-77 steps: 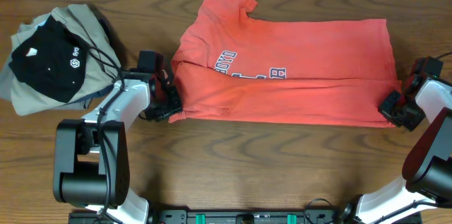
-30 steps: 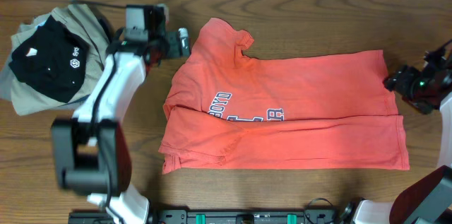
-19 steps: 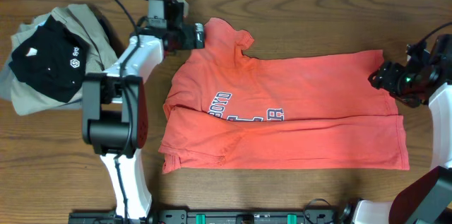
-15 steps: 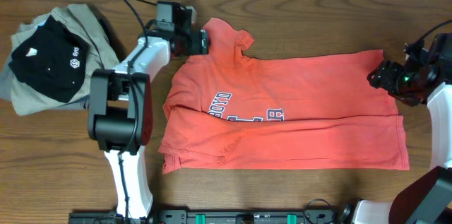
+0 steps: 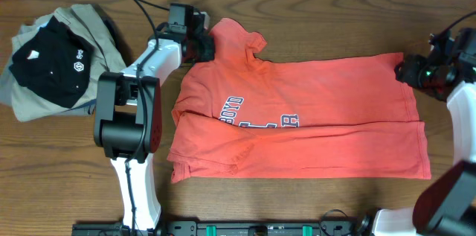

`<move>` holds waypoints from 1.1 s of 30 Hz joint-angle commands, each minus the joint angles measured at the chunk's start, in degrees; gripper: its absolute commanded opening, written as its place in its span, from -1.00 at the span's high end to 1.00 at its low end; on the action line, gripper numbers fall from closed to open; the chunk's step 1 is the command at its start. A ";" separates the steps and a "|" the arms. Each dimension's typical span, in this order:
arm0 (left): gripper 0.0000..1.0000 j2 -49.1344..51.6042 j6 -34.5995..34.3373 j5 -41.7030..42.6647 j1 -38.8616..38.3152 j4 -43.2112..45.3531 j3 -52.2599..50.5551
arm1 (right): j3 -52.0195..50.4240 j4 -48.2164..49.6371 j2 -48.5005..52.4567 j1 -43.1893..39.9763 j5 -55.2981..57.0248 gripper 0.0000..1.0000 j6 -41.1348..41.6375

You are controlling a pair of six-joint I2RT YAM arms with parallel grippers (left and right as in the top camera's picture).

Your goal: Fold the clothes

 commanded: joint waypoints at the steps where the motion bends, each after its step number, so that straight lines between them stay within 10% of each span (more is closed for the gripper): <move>1: 0.88 -3.08 -3.63 0.35 1.20 -0.55 1.31 | 0.37 3.02 5.51 1.36 0.90 -0.06 -2.27; 21: 0.88 -3.89 -4.83 0.35 1.11 -7.43 1.29 | 12.50 22.62 34.01 5.70 15.78 -0.02 0.61; 24: 0.88 -3.89 -4.83 0.35 1.11 -7.43 1.29 | 12.48 22.45 34.95 5.70 17.40 0.36 0.63; 26: 0.88 -3.89 -4.83 0.35 1.11 -7.43 1.29 | 12.48 22.08 34.95 5.70 18.62 0.98 0.98; 33: 0.88 -5.01 -4.83 0.39 1.29 -6.99 1.29 | 14.91 14.58 33.00 5.22 18.60 0.98 1.03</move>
